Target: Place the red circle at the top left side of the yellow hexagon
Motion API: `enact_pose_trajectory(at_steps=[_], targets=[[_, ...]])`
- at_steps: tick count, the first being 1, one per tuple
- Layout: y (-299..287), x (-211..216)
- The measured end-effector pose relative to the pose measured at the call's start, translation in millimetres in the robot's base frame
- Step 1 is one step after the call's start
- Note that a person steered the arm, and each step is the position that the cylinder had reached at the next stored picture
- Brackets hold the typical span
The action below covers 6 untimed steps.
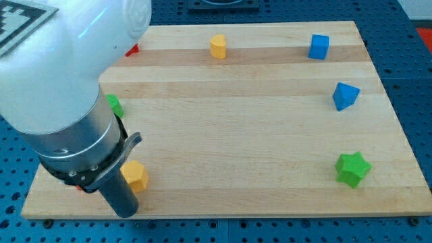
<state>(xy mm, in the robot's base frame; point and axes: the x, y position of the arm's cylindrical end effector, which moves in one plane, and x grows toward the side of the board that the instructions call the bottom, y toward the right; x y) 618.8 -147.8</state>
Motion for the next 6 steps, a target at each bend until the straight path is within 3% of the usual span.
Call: enact_pose_trajectory(at_steps=[2,3,5,6], targets=[[-39.4,-0.8],[-103.4,-0.3],[-103.6,-14.9],[-85.3,-91.6]])
